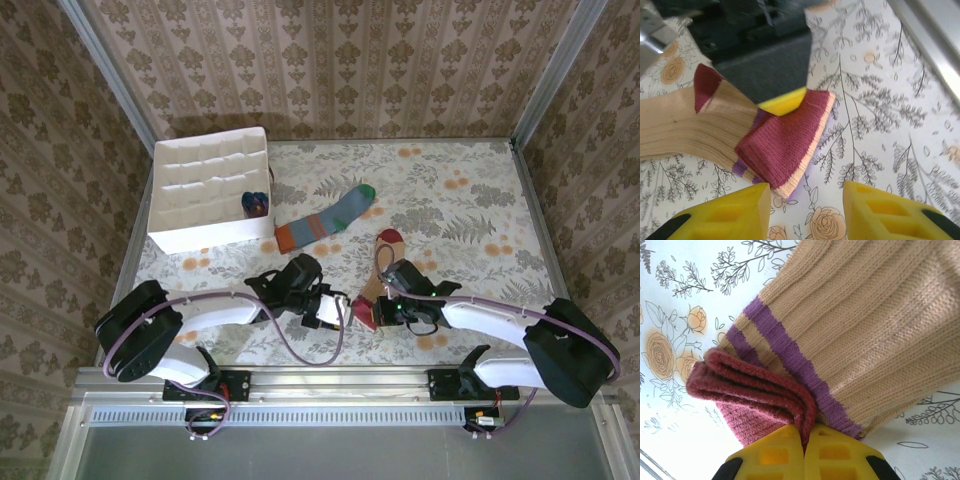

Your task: Roll the socks

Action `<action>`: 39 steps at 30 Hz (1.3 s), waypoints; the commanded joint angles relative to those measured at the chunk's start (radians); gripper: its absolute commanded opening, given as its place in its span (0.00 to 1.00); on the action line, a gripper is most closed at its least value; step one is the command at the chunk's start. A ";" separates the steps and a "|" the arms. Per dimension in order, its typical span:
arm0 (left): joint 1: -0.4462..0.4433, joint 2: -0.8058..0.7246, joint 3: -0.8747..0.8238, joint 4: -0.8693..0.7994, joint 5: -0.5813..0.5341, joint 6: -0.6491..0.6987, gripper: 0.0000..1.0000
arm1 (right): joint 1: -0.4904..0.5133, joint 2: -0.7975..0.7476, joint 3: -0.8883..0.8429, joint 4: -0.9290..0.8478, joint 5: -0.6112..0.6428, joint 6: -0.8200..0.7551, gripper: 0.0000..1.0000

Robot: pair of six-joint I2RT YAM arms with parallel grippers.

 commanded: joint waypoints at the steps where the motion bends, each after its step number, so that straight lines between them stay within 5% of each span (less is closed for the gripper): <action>1: -0.038 0.025 0.020 0.041 -0.131 0.158 0.35 | -0.032 0.031 0.004 -0.086 -0.033 -0.017 0.03; 15: -0.093 0.280 0.171 -0.008 -0.277 0.249 0.37 | -0.067 0.132 0.068 -0.106 -0.139 -0.067 0.04; 19: -0.093 0.326 0.224 -0.115 -0.290 0.204 0.25 | -0.078 0.132 0.079 -0.126 -0.137 -0.080 0.04; 22: -0.093 0.334 0.272 -0.246 -0.250 0.164 0.07 | -0.095 0.102 0.076 -0.143 -0.119 -0.077 0.14; 25: -0.083 0.343 0.324 -0.355 -0.180 0.078 0.00 | -0.112 0.023 0.058 -0.143 -0.084 -0.046 0.37; 27: -0.073 0.361 0.370 -0.428 -0.122 0.018 0.00 | -0.120 -0.048 0.040 -0.138 -0.061 -0.019 0.41; 29: -0.058 0.387 0.426 -0.508 -0.053 -0.035 0.00 | -0.120 -0.128 0.014 -0.125 -0.039 0.013 0.40; 34: -0.015 0.490 0.578 -0.681 0.103 -0.151 0.00 | -0.121 -0.277 -0.091 0.010 -0.055 0.078 0.20; 39: 0.032 0.559 0.667 -0.754 0.229 -0.231 0.00 | -0.119 -0.285 -0.157 0.113 -0.079 0.090 0.22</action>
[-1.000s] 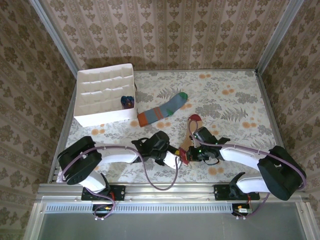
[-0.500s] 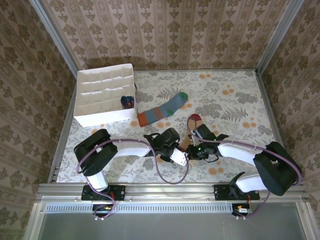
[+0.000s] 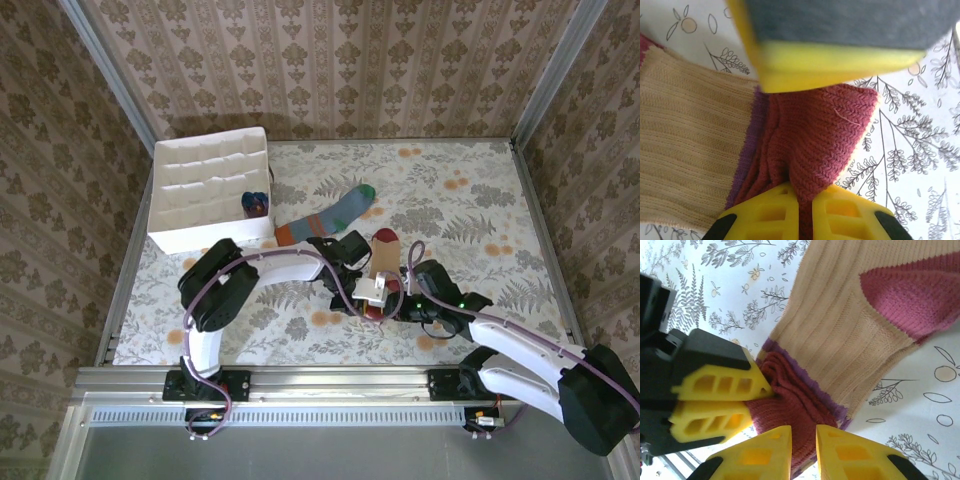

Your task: Roll the socks

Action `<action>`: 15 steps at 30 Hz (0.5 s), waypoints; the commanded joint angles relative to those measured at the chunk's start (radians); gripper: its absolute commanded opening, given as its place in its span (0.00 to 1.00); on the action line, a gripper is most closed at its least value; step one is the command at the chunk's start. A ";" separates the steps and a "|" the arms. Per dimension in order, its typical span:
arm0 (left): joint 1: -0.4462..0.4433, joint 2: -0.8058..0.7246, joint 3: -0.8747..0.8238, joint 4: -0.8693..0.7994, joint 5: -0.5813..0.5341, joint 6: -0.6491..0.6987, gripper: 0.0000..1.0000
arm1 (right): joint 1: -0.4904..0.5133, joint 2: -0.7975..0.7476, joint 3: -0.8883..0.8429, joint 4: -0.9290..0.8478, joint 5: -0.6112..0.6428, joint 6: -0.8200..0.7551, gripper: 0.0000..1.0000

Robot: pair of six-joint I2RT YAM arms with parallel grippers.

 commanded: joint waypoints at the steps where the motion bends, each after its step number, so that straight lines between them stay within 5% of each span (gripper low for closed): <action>1: 0.031 0.054 0.048 -0.151 0.153 -0.106 0.00 | 0.001 -0.001 -0.040 0.105 -0.018 0.027 0.24; 9: 0.057 0.140 0.134 -0.234 0.216 -0.125 0.00 | 0.005 0.011 -0.044 0.173 -0.025 -0.018 0.42; 15: 0.079 0.163 0.143 -0.250 0.258 -0.137 0.00 | 0.030 0.010 -0.044 0.178 0.010 -0.037 0.40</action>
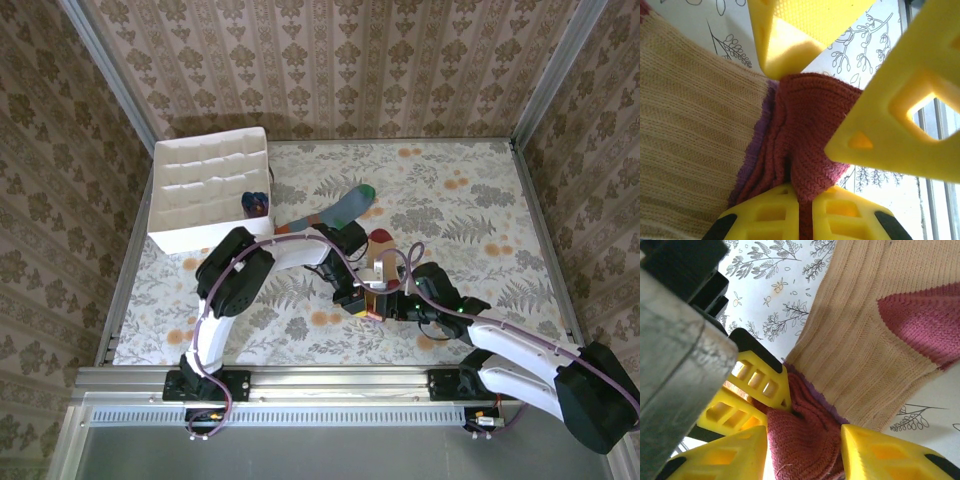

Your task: Roll the socks

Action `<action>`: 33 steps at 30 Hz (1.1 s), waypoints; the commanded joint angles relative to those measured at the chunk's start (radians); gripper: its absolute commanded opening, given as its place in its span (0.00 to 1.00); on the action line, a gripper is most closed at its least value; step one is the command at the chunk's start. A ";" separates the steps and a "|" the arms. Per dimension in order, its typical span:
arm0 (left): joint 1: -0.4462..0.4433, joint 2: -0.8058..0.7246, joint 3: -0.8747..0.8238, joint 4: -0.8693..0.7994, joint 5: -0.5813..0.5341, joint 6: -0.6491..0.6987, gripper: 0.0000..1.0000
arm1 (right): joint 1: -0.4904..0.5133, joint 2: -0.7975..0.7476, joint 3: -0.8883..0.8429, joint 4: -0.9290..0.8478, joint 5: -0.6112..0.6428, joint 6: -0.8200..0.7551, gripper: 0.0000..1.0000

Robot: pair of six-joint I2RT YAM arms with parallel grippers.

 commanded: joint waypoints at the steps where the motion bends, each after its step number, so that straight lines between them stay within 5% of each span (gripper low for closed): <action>1: 0.011 0.027 0.005 -0.070 0.038 -0.020 0.00 | 0.018 0.000 0.002 0.017 0.030 -0.028 0.37; 7: 0.017 0.032 0.006 -0.067 0.037 -0.027 0.00 | 0.054 -0.093 0.009 -0.094 0.175 -0.017 0.29; 15: 0.028 0.049 0.024 -0.069 0.055 -0.043 0.00 | 0.070 -0.246 -0.016 -0.100 0.151 -0.081 0.40; 24: 0.042 0.068 0.047 -0.100 0.082 -0.046 0.00 | 0.089 -0.055 -0.022 0.045 0.067 -0.120 0.52; 33: 0.057 0.070 0.034 -0.078 0.114 -0.080 0.00 | 0.094 0.075 -0.017 0.094 0.028 -0.129 0.50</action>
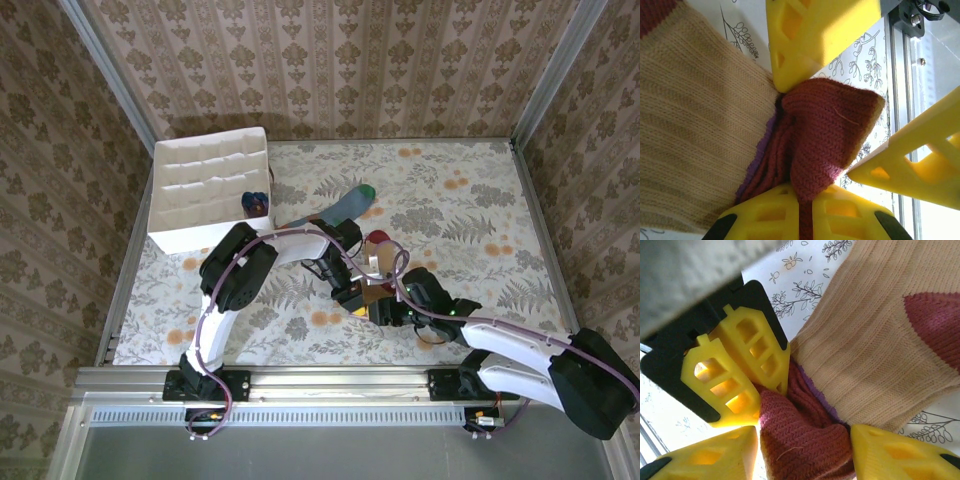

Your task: Roll the socks

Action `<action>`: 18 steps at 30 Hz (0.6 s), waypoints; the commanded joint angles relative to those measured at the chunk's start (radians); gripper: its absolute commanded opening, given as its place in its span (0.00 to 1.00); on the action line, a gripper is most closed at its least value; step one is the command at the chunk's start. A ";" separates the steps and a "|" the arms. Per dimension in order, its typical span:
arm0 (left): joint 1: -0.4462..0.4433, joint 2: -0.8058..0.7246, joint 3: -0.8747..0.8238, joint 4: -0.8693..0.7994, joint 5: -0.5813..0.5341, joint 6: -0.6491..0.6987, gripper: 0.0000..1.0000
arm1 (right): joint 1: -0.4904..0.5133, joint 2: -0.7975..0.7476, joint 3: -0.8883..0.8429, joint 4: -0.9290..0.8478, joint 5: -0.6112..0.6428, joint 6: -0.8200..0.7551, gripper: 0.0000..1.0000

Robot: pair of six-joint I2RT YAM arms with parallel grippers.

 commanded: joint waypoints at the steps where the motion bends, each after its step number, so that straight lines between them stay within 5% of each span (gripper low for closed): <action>1: 0.014 0.025 0.001 -0.015 0.018 -0.030 0.00 | 0.006 0.005 -0.013 0.039 -0.030 -0.023 0.50; 8: 0.028 0.035 0.013 -0.006 0.037 -0.061 0.00 | 0.011 0.000 -0.027 0.027 -0.018 -0.026 0.39; 14: 0.032 -0.022 -0.056 0.101 0.008 -0.084 0.03 | 0.011 0.041 0.009 -0.044 0.050 0.018 0.08; 18: 0.035 -0.130 -0.192 0.297 -0.038 -0.109 0.12 | 0.003 0.065 0.031 -0.104 0.076 0.085 0.02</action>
